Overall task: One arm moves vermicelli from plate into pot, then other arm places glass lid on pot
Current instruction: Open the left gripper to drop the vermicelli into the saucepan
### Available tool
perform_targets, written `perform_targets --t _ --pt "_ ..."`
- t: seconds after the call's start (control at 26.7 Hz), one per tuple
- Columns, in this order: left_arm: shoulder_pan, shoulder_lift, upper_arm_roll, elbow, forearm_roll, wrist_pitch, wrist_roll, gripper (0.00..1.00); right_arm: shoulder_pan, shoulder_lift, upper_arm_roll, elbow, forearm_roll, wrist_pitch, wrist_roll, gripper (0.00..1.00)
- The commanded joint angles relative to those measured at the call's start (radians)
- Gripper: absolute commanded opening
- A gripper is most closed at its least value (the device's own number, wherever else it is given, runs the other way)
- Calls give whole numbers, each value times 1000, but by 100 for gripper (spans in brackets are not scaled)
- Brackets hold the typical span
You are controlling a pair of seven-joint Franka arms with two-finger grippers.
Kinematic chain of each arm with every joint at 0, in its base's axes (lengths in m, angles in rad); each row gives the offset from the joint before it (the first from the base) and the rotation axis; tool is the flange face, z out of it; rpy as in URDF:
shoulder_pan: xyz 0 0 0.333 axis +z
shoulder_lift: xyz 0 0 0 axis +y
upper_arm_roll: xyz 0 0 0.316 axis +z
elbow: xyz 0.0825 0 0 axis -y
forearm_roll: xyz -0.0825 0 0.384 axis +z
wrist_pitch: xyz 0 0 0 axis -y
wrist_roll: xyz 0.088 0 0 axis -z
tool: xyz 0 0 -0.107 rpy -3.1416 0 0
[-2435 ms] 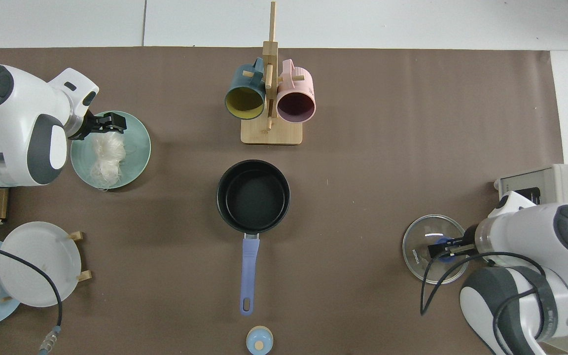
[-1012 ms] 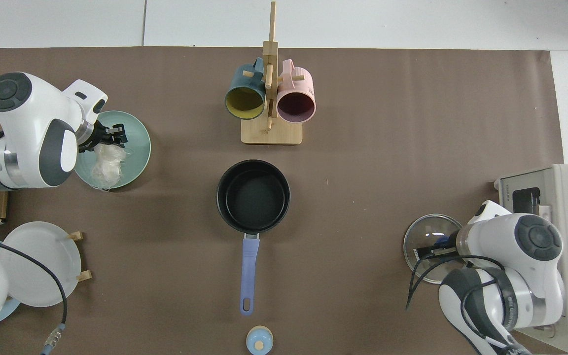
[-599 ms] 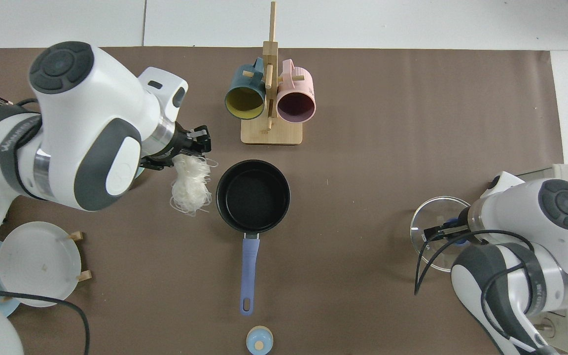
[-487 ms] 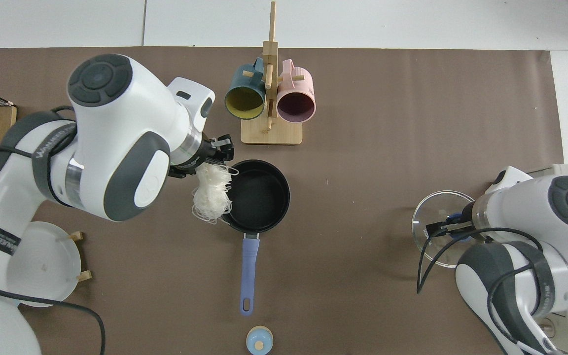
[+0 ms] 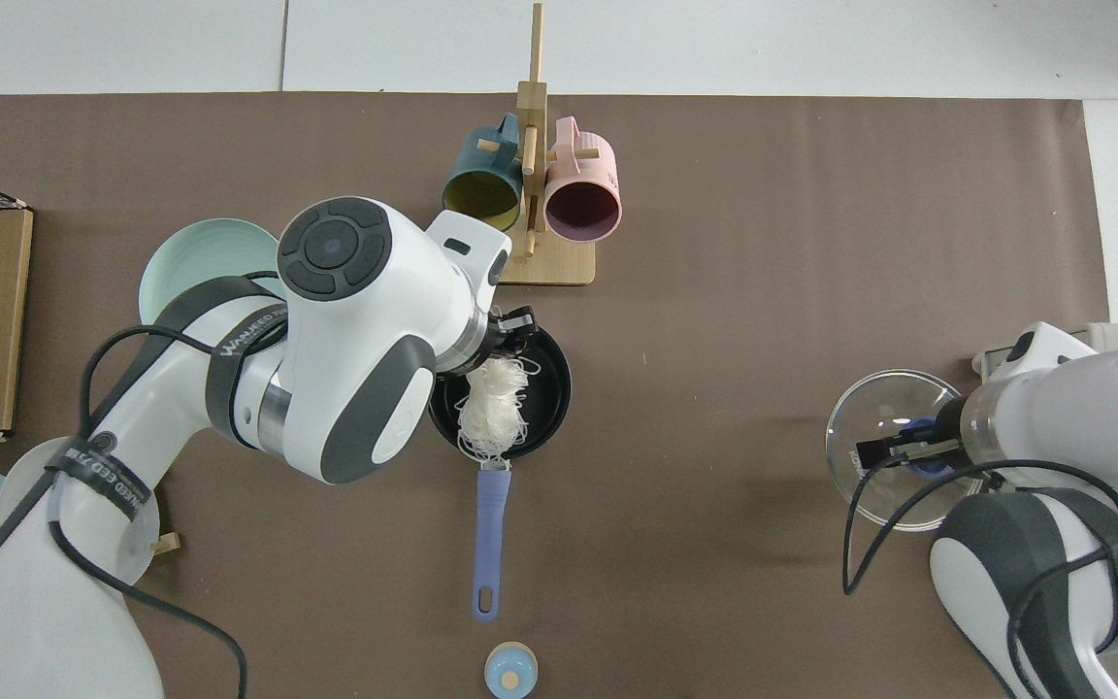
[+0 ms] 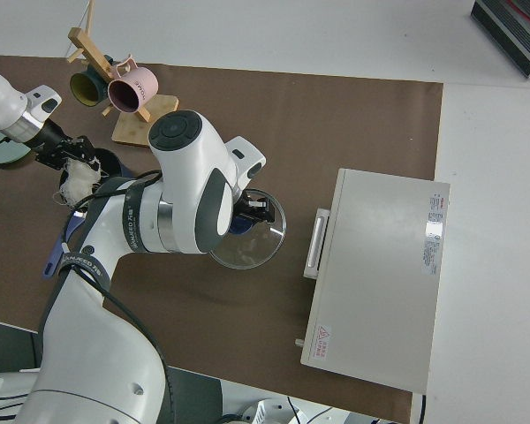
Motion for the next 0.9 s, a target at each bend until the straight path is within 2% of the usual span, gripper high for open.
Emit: perform_targets --t 0.0,0.19,0.49,0.52,0.56,0.6,0.64,0.86 --pt "-6 18 7 -23 -4 47 6 0 1 -68 1 -79 8 54 17 0" --pt "-14 21 7 -84 -4 111 5 0 34 -64 1 -70 8 42 57 0" --pt "-12 25 9 -116 -3 159 8 0 57 -48 1 -37 8 12 71 0" --pt "-12 27 10 -119 -1 160 9 9 57 -44 1 -31 10 5 71 0" --pt "-11 30 10 -119 6 160 11 36 59 -41 3 -22 11 -3 72 0" --pt "-9 31 10 -118 20 162 12 75 65 -32 3 -10 13 -11 72 0" --pt "-8 31 12 -116 37 166 17 100 70 -19 3 5 13 -18 74 0" --pt "-2 38 18 -72 54 148 18 100 77 33 3 90 13 -81 75 0"
